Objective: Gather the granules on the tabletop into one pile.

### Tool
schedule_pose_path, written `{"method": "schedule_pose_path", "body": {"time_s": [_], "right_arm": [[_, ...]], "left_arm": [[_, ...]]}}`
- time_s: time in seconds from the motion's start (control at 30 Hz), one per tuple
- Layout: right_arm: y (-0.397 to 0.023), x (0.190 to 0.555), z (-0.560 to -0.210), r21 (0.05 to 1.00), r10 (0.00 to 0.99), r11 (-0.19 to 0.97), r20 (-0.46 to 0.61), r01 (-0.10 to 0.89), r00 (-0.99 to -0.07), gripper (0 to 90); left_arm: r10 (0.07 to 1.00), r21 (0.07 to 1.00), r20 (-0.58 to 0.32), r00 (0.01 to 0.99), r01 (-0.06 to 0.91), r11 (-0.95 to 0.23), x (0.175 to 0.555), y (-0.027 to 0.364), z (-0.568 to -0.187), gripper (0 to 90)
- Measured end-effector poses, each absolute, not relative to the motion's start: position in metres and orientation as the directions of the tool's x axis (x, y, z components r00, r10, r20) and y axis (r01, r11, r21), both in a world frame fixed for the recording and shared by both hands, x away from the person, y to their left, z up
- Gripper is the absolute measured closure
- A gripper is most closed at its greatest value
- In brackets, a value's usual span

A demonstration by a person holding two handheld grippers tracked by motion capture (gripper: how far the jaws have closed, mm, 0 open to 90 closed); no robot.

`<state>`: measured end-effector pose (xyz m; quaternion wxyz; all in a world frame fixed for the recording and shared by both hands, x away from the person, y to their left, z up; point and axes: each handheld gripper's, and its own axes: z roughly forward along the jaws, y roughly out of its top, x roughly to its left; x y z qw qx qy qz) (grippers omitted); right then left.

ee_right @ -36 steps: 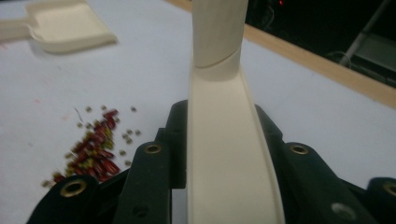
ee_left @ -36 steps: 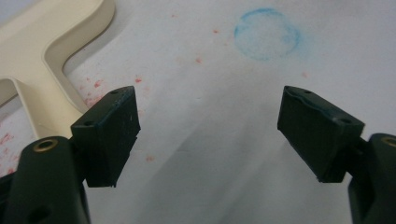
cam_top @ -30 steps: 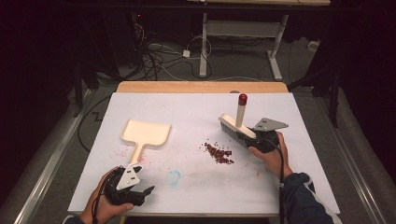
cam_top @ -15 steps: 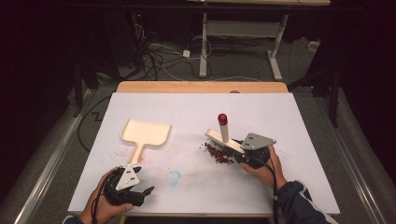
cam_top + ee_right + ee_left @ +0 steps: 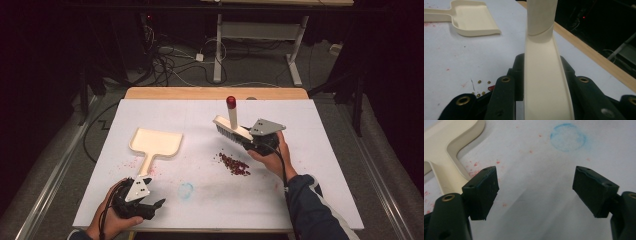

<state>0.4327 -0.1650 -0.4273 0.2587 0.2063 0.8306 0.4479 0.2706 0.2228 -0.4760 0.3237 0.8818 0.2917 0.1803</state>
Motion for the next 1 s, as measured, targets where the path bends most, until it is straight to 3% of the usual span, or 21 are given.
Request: {"method": "schedule_pose_path", "body": {"time_s": [0.17, 0.27, 0.6, 0.77, 1.0], "right_arm": [[-0.156, 0.44, -0.441, 0.826, 0.529, 0.554, -0.251, 0.106, -0.811, 68.4], [-0.159, 0.437, -0.447, 0.84, 0.499, 0.532, -0.203, 0.113, -0.842, 68.4], [-0.181, 0.404, -0.449, 0.835, 0.323, 0.55, -0.194, 0.018, -0.926, 68.3], [-0.19, 0.398, -0.446, 0.837, 0.335, 0.548, -0.208, 0.01, -0.919, 68.4], [-0.191, 0.395, -0.428, 0.877, 0.47, 0.479, -0.216, 0.042, -0.856, 68.3]], "left_arm": [[0.629, 0.671, 0.126, 0.767, 0.401, -0.623, 0.27, 0.224, -0.477, 20.1], [0.629, 0.673, 0.13, 0.766, 0.397, -0.624, 0.269, 0.224, -0.477, 20.1], [0.634, 0.675, 0.133, 0.762, 0.399, -0.621, 0.269, 0.222, -0.476, 20.1], [0.634, 0.675, 0.134, 0.762, 0.398, -0.621, 0.269, 0.222, -0.475, 20.1], [0.633, 0.678, 0.139, 0.762, 0.393, -0.621, 0.269, 0.223, -0.474, 20.1]]}}
